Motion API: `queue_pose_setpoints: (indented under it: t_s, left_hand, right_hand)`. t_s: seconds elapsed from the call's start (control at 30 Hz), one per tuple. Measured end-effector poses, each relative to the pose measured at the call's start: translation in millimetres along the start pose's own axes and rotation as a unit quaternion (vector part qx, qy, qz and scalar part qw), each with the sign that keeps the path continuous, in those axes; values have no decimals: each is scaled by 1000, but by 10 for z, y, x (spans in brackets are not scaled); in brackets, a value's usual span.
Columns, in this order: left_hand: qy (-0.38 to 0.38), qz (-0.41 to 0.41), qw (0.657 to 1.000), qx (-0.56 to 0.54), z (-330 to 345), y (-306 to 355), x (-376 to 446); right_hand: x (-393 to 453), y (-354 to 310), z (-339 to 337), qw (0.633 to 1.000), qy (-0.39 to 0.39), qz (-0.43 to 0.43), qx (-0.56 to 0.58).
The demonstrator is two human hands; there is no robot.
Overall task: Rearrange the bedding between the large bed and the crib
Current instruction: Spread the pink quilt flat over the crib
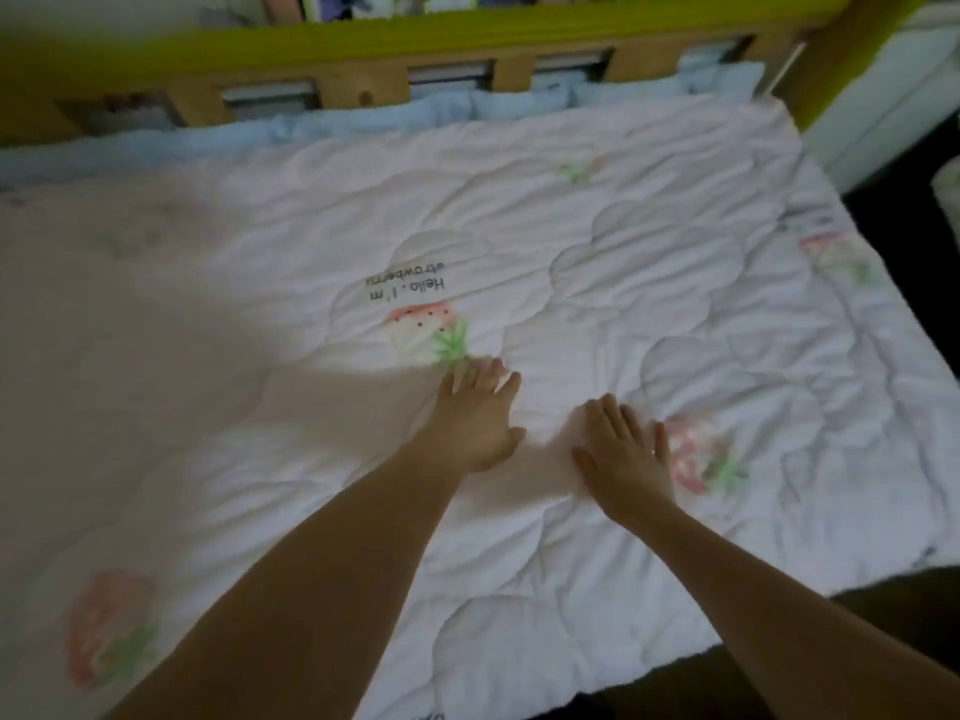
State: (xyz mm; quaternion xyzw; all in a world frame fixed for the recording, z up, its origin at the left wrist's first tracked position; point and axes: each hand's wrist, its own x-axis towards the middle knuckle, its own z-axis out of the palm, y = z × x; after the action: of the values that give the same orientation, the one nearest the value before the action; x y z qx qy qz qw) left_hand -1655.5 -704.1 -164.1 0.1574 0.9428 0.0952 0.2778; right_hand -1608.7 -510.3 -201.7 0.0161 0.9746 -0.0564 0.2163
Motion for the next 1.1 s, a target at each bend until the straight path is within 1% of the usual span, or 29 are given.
queue_pose_setpoints:
  t_s: [0.03,0.1,0.13,0.17,0.2,0.23,0.27,0.3,0.33,0.37,0.4,0.43,0.47,0.53,0.57,0.6,0.67,0.7,0.73,0.77,0.83,0.87,0.93,1.0,1.1]
  left_hand:
    - [-16,25,1000,7,36,78,0]
    - [-63,85,994,34,163,198,-76]
    - [-83,102,990,43,248,216,-160]
    - [-90,110,988,52,326,204,-224]
    - [-94,123,986,68,403,203,-296]
    - [-91,137,983,84,467,198,-332]
    - [-87,146,981,96,541,197,-368]
    - [-84,151,979,104,609,199,-399]
    - [-78,159,977,117,694,217,-441]
    - [-60,153,980,116,681,194,-417]
    - [-56,166,976,128,785,247,-452]
    - [-41,160,978,129,777,231,-431]
    - [-32,153,978,134,809,211,-417]
    - [-20,154,976,152,873,262,-411]
    - [-19,149,976,156,894,291,-411]
    - [-17,144,977,157,907,331,-417]
    - [-16,139,977,161,941,410,-414]
    - [-19,138,976,167,945,435,-413]
    - [-27,137,974,179,945,458,-417]
    - [-34,130,973,188,940,456,-411]
    - [-45,116,974,191,914,507,-384]
    - [-49,110,975,189,881,554,-370]
    - [-49,115,973,192,786,675,-328]
    - [-43,148,965,210,668,829,-263]
    - [-47,202,954,216,516,1129,-100]
  right_hand:
    - [-59,51,40,999,13,41,14]
    - [-297,87,175,981,50,169,79]
    - [-462,54,254,959,67,242,128]
    - [-575,7,314,929,87,309,186]
    - [-736,-48,388,884,101,381,252]
    - [-863,-115,448,830,108,444,320]
    - [-970,-168,529,777,107,490,381]
    - [-1055,-197,613,714,106,527,447]
    - [-1168,-220,737,633,110,562,521]
    - [-1166,-244,751,565,113,568,588]
    - [-1339,-253,881,515,109,573,628]
    - [-1352,-261,881,537,102,562,621]
    - [-1374,-245,926,577,105,550,595]
    - [-1461,-148,982,642,149,535,529]
    - [-1495,-91,995,659,173,528,507]
    - [-1542,-22,1019,659,203,529,494]
    - [-1651,88,1080,628,261,555,480]
    - [-1692,116,1106,621,266,568,470]
    - [-1715,134,1109,630,243,573,464]
    - [-1689,141,1111,648,206,564,469]
    - [-1637,202,1076,698,126,522,474]
    - [-1615,256,1037,721,110,505,461]
    - [-1584,399,937,750,133,493,421]
    - [-1571,593,827,753,168,490,405]
    - [-1510,945,576,754,183,483,407]
